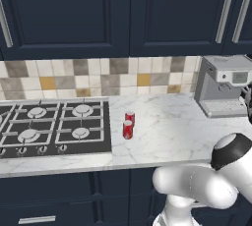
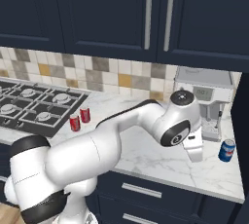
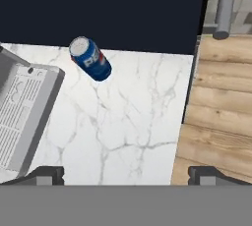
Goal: Four empty soda cans are scattered around the kitchen. Gather all the cans and cluster them next to the stove for recycling.
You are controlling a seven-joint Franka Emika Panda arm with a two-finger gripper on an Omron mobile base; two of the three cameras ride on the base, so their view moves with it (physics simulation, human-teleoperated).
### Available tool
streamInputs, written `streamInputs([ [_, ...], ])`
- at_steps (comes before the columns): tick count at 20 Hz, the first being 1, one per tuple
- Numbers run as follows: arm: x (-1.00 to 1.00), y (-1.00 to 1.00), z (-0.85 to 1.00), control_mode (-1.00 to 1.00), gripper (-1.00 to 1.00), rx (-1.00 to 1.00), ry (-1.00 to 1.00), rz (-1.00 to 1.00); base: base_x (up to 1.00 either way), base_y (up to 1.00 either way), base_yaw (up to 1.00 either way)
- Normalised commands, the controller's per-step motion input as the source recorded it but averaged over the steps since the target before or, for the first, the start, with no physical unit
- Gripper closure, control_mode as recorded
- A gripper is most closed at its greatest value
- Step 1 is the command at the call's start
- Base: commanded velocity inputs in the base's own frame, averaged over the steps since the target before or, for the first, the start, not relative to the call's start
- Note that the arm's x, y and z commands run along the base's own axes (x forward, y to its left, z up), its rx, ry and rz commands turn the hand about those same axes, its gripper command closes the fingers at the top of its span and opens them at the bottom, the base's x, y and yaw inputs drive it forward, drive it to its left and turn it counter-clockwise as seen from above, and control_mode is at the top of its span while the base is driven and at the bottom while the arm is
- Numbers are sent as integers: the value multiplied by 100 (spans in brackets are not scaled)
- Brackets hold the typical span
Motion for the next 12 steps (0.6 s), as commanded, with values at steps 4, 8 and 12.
streamInputs([
  [4,26,-23,-11,-100,-100,-5,-6,-11,0,0,0],
  [8,25,-27,-8,-100,-100,-5,0,-7,0,0,0],
  [12,18,-29,-4,-100,-100,-1,0,-1,0,0,0],
])
